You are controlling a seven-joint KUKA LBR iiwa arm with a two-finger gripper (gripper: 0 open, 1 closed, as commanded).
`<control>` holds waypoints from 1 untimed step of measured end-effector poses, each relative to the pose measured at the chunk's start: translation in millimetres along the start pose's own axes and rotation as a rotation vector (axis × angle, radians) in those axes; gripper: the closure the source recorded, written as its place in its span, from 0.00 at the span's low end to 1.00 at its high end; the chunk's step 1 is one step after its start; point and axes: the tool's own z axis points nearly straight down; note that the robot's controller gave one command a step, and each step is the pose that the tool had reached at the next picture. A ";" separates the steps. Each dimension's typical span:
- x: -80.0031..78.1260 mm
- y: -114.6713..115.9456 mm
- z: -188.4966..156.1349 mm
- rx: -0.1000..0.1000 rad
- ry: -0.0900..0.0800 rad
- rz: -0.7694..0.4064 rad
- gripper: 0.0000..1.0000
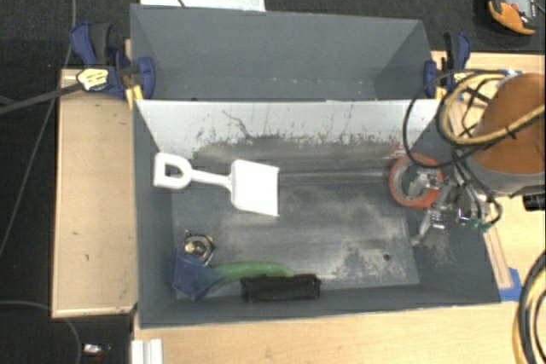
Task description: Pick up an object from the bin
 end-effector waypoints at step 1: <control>-14.0 3.1 57.7 0.001 -0.005 0.006 0.00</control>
Offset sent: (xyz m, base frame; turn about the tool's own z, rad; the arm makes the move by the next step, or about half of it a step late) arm 0.0541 0.0002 -0.0588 -0.3277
